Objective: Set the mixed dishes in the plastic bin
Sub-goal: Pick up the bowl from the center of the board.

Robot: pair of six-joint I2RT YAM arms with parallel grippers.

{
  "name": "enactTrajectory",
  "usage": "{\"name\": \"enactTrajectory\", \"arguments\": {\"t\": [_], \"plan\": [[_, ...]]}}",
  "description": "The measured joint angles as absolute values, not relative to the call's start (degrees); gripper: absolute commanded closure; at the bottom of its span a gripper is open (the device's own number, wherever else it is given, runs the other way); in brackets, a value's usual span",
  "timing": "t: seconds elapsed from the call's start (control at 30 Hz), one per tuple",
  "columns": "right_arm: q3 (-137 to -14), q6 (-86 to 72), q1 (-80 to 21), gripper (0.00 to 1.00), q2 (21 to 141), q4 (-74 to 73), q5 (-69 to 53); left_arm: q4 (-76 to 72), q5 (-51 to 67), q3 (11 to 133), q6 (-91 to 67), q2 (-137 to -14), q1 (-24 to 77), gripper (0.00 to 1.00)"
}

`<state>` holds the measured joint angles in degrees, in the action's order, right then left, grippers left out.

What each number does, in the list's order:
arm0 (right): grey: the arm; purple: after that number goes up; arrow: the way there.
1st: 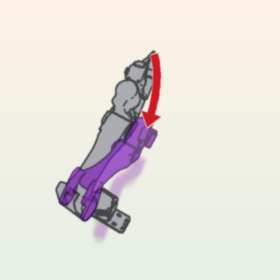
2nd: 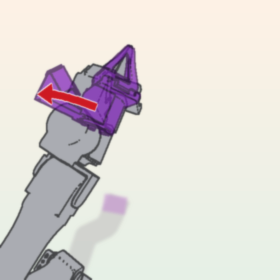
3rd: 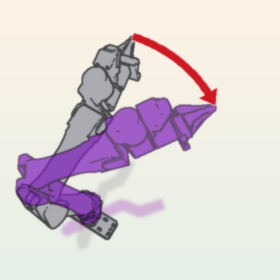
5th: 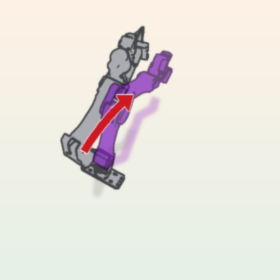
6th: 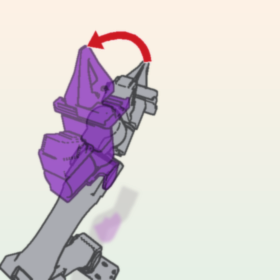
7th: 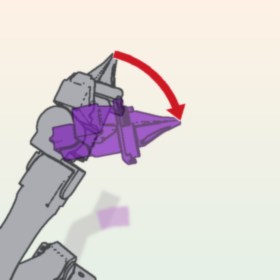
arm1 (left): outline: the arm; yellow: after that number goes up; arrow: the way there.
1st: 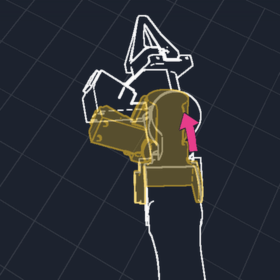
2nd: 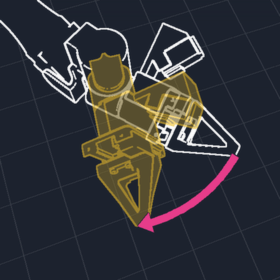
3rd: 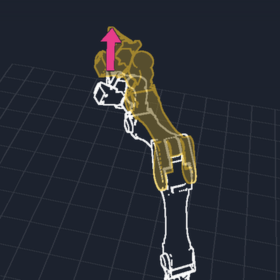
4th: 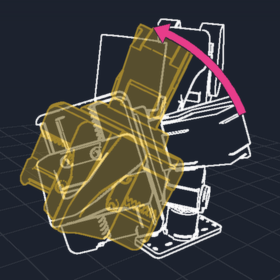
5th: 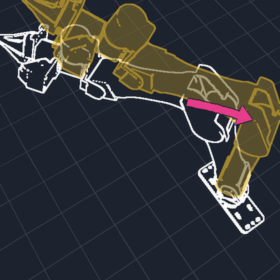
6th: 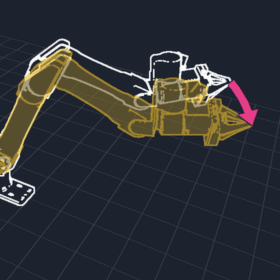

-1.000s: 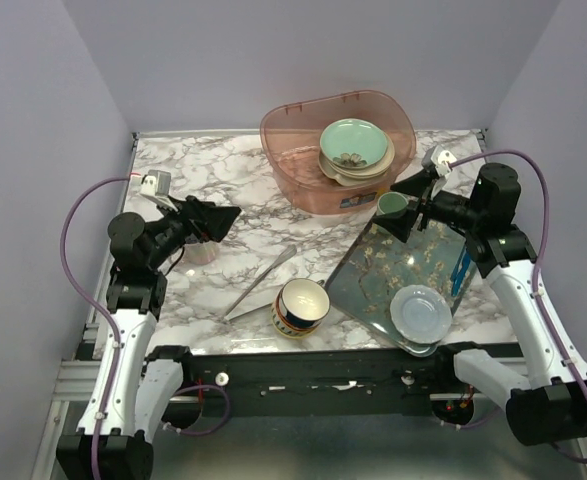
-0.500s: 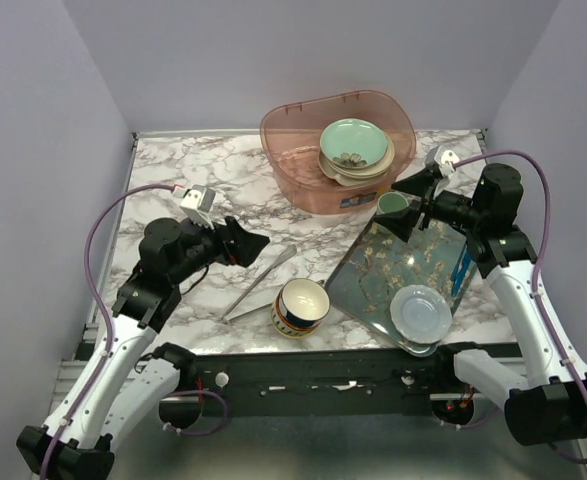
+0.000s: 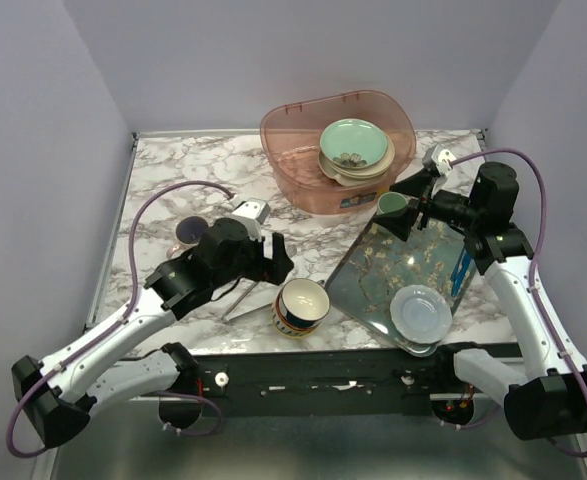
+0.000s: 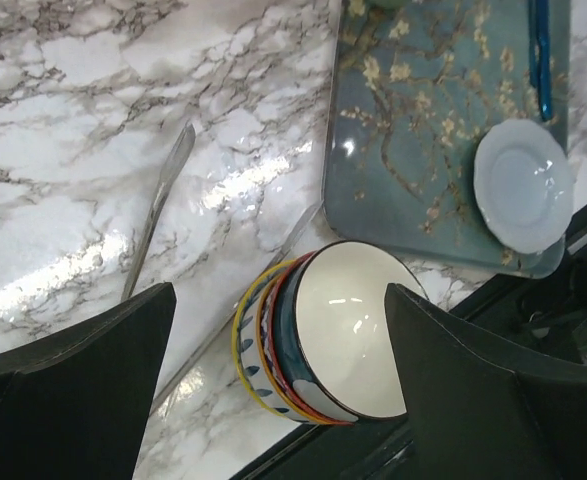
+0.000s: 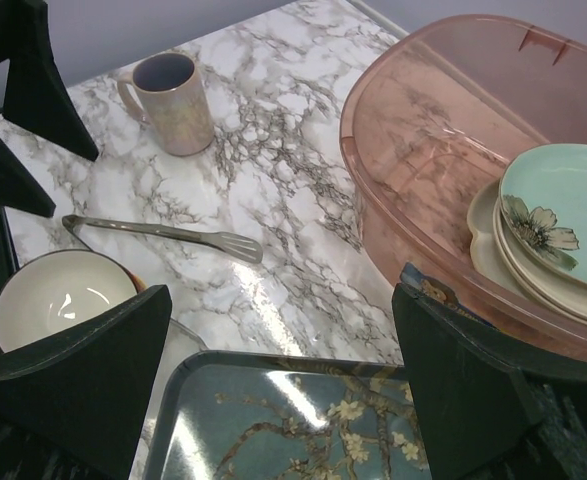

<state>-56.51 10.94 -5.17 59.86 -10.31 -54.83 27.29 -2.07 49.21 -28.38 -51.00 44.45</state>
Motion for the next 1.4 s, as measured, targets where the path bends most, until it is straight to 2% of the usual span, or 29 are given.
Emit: {"name": "enactTrajectory", "arguments": {"t": [0.13,0.33,0.43,0.47,0.57,1.13,1.4], "plan": [[-56.5,10.9,-5.1,0.0,60.2,-10.3,-54.9,33.0,-7.9,54.2,-29.8,-57.4,50.4,0.15],[-56.3,10.9,-5.1,0.0,60.4,-10.3,-55.0,41.8,-15.4,62.3,-32.3,-66.6,57.9,0.31],[-56.3,10.9,-5.1,0.0,60.4,-10.3,-55.1,45.7,-17.8,65.3,-33.3,-71.4,60.6,0.42],[-56.3,10.9,-5.1,0.0,60.4,-10.3,-55.2,46.6,-18.2,65.9,-33.4,-72.5,61.0,0.49],[-56.3,10.9,-5.1,0.0,60.4,-10.3,-55.3,49.5,-19.5,67.8,-33.5,-76.6,62.0,0.57],[-56.3,10.9,-4.8,0.0,60.4,-10.3,-55.8,54.7,-22.0,72.5,-29.9,-86.8,62.2,0.64],[-56.3,10.7,-4.7,0.0,60.4,-10.3,-55.9,55.7,-21.9,72.5,-28.7,-87.7,62.2,0.76]]}}
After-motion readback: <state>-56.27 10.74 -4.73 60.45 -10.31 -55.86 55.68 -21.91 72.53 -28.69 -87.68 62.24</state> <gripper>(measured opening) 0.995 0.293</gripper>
